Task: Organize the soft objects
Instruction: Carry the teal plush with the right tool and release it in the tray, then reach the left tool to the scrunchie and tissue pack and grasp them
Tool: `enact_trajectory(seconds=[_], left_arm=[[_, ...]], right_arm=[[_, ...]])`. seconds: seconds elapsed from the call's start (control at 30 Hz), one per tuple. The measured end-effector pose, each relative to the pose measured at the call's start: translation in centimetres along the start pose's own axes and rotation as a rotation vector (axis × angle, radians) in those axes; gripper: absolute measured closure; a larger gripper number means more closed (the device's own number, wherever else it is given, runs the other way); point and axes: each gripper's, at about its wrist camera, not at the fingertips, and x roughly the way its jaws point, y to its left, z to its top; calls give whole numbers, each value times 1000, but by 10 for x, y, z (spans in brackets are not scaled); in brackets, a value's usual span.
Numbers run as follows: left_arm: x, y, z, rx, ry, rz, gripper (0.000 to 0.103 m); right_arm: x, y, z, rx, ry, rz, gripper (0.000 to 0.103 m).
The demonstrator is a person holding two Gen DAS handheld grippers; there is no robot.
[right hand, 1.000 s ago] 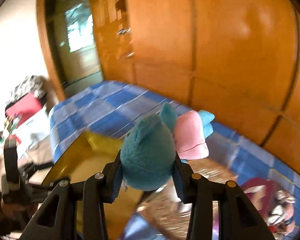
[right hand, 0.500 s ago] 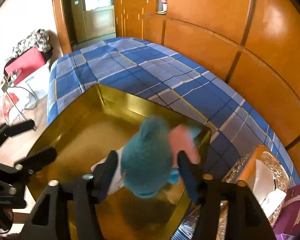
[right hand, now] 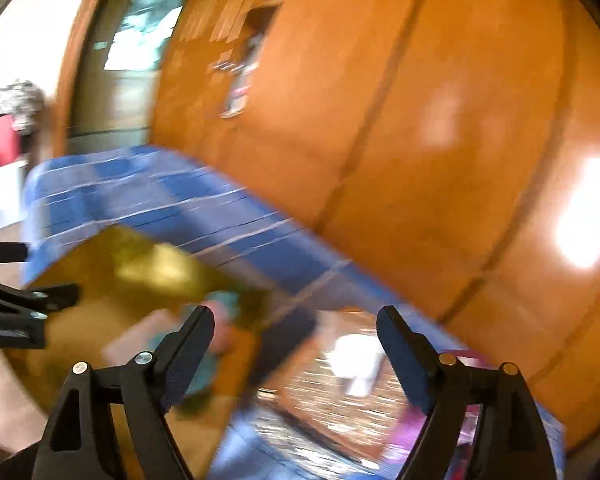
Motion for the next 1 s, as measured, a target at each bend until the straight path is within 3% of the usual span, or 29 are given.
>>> enact_trajectory(seconds=[0.1, 0.33, 0.6, 1.0], left_arm=[[-7, -10, -1, 29, -20, -10, 2], [-23, -40, -6, 139, -54, -39, 0], [-36, -70, -18, 245, -70, -77, 0], [-48, -110, -34, 364, -46, -156, 0]], right_arm=[[-2, -16, -17, 91, 79, 84, 18], [-11, -64, -49, 300, 155, 100, 18], [-16, -140, -86, 517, 211, -11, 18], [-35, -230, -137, 702, 250, -185, 18]])
